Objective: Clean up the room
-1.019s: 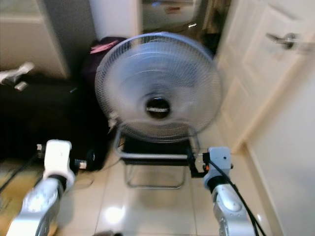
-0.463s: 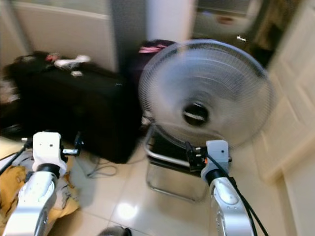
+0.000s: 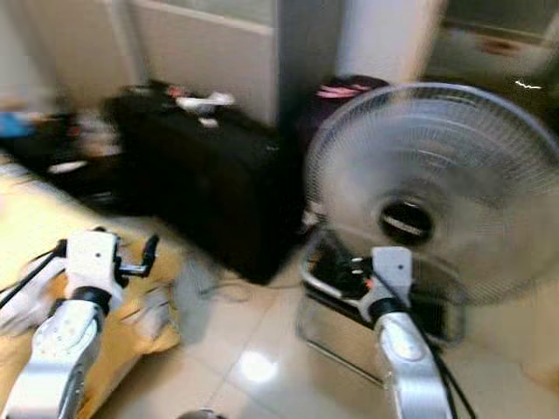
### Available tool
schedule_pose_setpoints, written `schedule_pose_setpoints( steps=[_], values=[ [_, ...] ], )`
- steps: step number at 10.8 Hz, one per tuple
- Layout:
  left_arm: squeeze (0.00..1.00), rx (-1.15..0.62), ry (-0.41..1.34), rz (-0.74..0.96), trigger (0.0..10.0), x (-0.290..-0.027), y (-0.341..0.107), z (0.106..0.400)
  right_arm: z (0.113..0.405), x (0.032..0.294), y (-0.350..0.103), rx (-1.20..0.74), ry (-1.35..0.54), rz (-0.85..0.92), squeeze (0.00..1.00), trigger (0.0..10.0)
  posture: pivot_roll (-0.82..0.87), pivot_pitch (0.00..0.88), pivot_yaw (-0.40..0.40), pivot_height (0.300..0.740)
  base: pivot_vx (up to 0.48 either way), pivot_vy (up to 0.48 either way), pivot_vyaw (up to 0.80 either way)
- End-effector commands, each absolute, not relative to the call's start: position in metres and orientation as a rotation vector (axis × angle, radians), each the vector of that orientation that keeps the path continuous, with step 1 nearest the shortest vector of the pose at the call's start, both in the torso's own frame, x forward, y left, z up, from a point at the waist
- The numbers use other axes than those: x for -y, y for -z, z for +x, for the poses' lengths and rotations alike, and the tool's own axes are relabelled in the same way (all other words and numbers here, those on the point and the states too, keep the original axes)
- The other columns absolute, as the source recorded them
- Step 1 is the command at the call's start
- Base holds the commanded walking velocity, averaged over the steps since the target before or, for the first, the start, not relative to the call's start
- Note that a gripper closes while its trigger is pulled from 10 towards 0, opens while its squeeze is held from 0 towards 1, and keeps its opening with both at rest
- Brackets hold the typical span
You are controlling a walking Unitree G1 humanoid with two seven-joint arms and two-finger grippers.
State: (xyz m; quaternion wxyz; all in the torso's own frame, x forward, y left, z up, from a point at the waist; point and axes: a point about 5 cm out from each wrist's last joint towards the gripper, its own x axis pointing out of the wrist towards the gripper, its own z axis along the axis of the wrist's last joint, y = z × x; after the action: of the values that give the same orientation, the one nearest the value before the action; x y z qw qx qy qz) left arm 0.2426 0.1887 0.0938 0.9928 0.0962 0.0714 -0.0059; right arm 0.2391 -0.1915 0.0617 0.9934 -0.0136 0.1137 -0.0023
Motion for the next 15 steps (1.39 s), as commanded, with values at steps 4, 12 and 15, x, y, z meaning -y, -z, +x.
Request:
schedule_pose_setpoints(
  steps=[4,12,15],
  values=[
    [0.0,-0.12,0.063,0.219,10.0,-0.182,-0.099,0.244,0.241,0.195,-0.06,-0.242,0.022,0.001,1.0,10.0,-0.08,0.0,0.02,0.74,0.0,0.0,0.8],
    [0.0,-0.129,0.074,0.226,10.0,-0.179,-0.099,0.246,0.246,0.201,-0.057,-0.268,0.104,-0.05,1.0,10.0,-0.08,0.0,0.021,0.74,0.0,0.247,0.36],
    [0.0,-0.131,0.075,0.228,10.0,-0.179,-0.099,0.247,0.246,0.201,-0.056,-0.277,0.119,-0.07,1.0,10.0,-0.07,0.0,0.021,0.74,0.0,0.342,0.0]
  ],
)
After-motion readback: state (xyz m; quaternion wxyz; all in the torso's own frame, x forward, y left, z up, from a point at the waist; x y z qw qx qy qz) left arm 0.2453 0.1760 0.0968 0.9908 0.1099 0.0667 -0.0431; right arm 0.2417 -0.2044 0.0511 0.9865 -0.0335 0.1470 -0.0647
